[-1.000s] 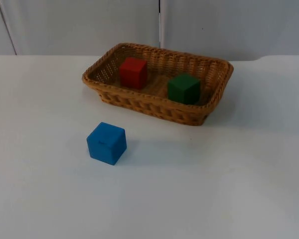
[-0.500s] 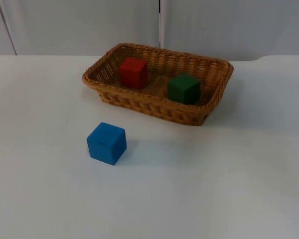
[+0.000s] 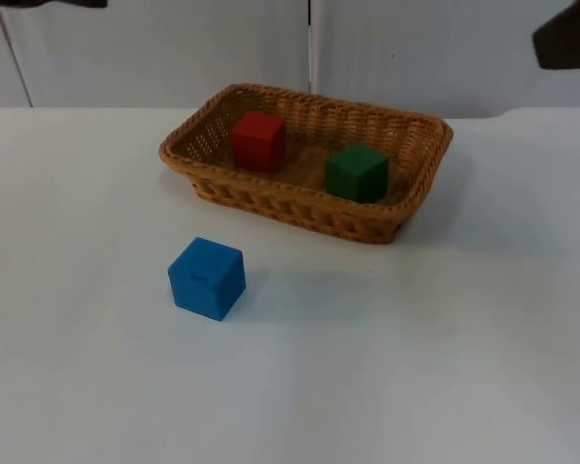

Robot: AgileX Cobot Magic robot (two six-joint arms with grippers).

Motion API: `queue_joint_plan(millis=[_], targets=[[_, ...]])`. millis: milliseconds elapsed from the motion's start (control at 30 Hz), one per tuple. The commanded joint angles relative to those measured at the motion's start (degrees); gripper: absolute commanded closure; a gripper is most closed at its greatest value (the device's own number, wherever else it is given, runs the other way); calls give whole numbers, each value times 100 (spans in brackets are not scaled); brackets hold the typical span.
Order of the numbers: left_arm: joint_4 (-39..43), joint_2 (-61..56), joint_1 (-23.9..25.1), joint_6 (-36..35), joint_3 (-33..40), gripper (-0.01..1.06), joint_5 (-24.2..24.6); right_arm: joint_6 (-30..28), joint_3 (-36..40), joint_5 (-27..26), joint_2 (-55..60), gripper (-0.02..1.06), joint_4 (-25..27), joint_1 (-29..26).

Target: Pick up one cube with each hand and place exactly two cubes into the same basket, leaving the remaining cube outside.

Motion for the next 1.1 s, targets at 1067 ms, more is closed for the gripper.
queue_joint_plan(millis=[1067], targets=[[347,-4541,-15,-463,1412,0,1802,255,1072,1859,-4044,29,35,43]])
